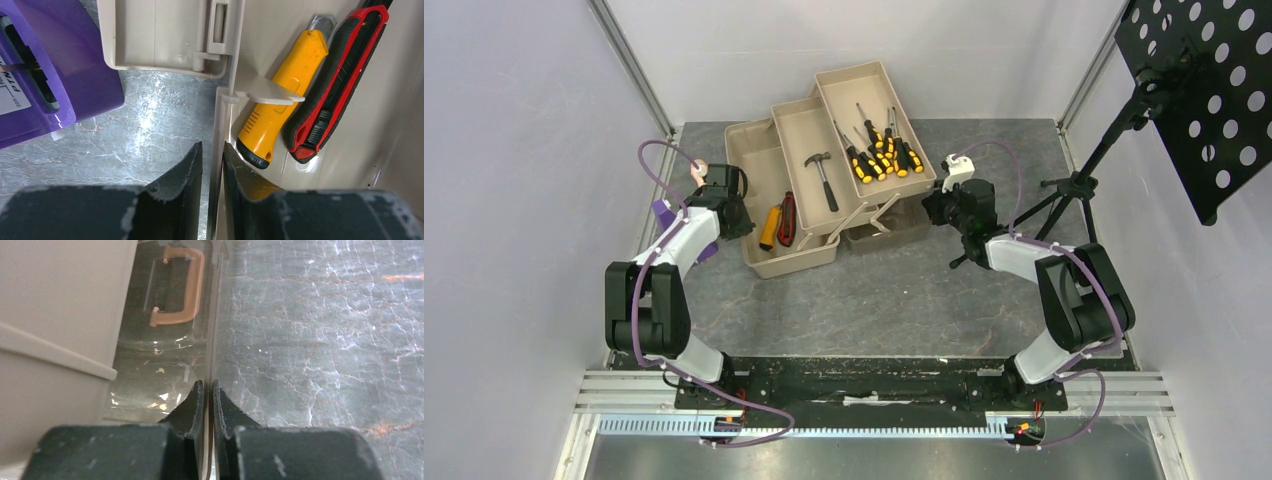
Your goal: Pack the tool kit
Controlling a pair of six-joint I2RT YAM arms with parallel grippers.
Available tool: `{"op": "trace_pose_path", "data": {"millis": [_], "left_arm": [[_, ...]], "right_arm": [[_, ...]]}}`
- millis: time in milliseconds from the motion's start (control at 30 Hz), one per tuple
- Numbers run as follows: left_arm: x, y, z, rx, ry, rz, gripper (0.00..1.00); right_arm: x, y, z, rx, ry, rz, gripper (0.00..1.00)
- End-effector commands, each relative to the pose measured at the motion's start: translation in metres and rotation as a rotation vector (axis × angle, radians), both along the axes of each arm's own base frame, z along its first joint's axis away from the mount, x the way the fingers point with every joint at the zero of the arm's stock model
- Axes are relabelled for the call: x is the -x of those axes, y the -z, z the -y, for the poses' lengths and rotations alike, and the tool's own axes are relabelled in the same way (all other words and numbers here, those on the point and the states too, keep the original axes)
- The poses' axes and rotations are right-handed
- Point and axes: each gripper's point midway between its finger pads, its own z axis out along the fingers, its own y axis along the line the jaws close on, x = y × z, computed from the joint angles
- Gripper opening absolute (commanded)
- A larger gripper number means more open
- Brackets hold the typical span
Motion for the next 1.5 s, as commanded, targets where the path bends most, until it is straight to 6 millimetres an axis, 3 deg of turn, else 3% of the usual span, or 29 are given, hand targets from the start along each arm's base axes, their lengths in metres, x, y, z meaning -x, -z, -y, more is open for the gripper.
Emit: {"op": "trace_pose_path", "data": {"millis": [0,233,500,600,667,900,1033,1167,1467], "left_arm": [[0.007,-0.004,-0.005,-0.019,0.027,-0.003,0.27],[0.026,-0.007,-0.006,-0.029,0.043,-0.031,0.29],[0.032,-0.005,-0.020,-0.093,-0.012,-0.060,0.30],[0.033,-0.006,-0.023,-0.108,-0.023,-0.060,0.30],[0.033,-0.007,-0.026,-0.124,-0.031,-0.058,0.30],[0.031,-0.014,-0.028,-0.132,-0.040,-0.034,0.33],[0.029,-0.020,-0.027,-0.125,-0.036,0.003,0.35],[0.027,-0.021,-0.023,-0.106,-0.022,0.011,0.39],[0.024,-0.022,-0.021,-0.096,-0.011,0.021,0.41]], "right_arm": [[0.023,0.007,0.010,0.032,0.017,-0.077,0.01],[0.077,0.014,0.012,0.009,0.025,-0.150,0.00],[0.132,0.019,-0.018,0.000,-0.039,-0.261,0.03],[0.143,0.019,-0.025,-0.028,-0.055,-0.294,0.09],[0.146,0.015,-0.025,-0.040,-0.057,-0.290,0.18],[0.137,-0.015,-0.008,-0.004,-0.026,-0.227,0.43],[0.119,-0.031,0.006,-0.031,-0.004,-0.198,0.46],[0.102,-0.047,-0.003,-0.032,-0.044,-0.190,0.49],[0.067,-0.042,-0.011,-0.039,-0.041,-0.212,0.49]]}}
